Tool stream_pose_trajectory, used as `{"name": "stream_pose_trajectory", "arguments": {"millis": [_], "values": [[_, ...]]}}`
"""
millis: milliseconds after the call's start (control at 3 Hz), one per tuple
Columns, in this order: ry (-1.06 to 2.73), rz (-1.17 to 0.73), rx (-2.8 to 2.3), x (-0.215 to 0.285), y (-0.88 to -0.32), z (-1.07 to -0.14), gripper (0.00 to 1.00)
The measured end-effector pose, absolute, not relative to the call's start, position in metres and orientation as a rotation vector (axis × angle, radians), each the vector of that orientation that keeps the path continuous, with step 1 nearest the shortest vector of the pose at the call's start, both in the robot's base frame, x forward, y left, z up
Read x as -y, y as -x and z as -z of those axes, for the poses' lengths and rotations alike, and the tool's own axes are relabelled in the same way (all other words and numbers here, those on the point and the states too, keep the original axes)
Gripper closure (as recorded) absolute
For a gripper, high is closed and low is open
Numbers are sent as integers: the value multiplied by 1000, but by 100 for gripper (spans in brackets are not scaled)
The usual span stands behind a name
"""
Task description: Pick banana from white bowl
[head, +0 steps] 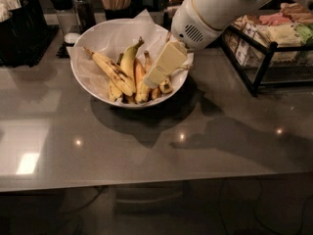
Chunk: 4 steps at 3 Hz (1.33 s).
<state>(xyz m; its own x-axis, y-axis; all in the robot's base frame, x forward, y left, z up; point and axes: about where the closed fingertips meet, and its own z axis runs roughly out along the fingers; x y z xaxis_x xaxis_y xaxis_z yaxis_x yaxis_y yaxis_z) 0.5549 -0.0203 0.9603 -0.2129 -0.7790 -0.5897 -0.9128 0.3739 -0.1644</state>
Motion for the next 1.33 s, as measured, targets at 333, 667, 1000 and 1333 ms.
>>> {"name": "stream_pose_trajectory", "arguments": {"millis": [333,667,1000,1333], "values": [[1453,-291,-2042,20,-555,-960,22],[1427,-328,-2033,11,-559,-960,28],[1396,-384,-2057,-4,-571,-952,21],[1382,-432,-2085,-18,-586,-946,22]]}}
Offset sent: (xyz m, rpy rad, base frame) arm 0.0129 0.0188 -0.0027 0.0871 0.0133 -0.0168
